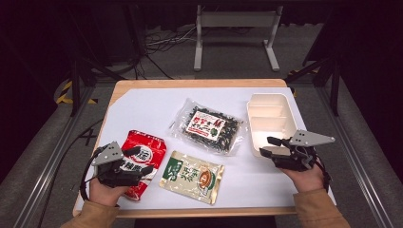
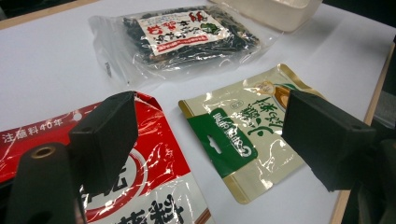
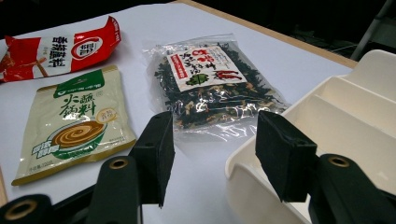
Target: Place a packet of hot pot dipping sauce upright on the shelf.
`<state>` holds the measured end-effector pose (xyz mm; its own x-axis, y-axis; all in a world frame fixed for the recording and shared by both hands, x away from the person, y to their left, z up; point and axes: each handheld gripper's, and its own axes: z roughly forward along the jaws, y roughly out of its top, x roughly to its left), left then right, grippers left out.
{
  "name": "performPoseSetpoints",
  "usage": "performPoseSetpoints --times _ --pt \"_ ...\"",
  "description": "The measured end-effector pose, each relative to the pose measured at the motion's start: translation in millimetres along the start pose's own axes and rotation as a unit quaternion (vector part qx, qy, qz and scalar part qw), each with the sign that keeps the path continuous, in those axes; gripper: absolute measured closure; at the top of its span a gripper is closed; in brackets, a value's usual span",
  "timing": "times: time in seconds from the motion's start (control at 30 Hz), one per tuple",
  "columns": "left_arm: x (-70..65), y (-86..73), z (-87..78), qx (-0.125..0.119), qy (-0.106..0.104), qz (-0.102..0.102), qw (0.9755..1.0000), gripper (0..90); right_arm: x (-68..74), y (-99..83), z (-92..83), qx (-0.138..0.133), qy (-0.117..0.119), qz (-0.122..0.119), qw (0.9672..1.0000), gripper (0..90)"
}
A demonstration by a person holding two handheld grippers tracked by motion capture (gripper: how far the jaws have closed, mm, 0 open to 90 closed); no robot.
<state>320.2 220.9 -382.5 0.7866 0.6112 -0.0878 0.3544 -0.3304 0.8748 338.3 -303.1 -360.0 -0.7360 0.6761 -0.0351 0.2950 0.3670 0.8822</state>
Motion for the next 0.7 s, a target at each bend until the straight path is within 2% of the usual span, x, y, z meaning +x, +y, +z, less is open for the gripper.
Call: performPoseSetpoints --times 0.1,0.13,0.23,0.3,0.47,0.7 --pt "0.9 -1.5 -2.0 -0.001 0.005 -0.002 1.0000 18.6 0.6 0.0 2.5 0.007 0.007 0.006 0.9999 45.3" --pt "0.5 -2.4 -2.3 0.000 0.005 -0.008 1.0000 18.6 1.1 0.3 3.7 0.009 0.009 0.006 0.9999 44.8" --pt "1.6 -5.0 -2.6 0.005 0.004 -0.003 1.0000 18.6 3.2 3.4 6.9 0.013 0.019 0.003 0.9997 44.8" --pt "0.4 -6.6 -2.9 0.006 0.004 -0.007 0.9999 18.6 3.8 6.2 8.6 0.013 0.024 0.004 0.9996 44.8" --pt "-1.2 -10.3 -8.8 0.007 0.011 -0.009 0.9999 18.5 6.5 20.4 18.1 0.010 0.044 -0.006 0.9990 44.1" --pt "-2.0 -14.7 -15.9 0.001 0.017 -0.014 0.9998 18.2 13.3 44.7 39.9 0.026 0.075 -0.030 0.9964 41.7"
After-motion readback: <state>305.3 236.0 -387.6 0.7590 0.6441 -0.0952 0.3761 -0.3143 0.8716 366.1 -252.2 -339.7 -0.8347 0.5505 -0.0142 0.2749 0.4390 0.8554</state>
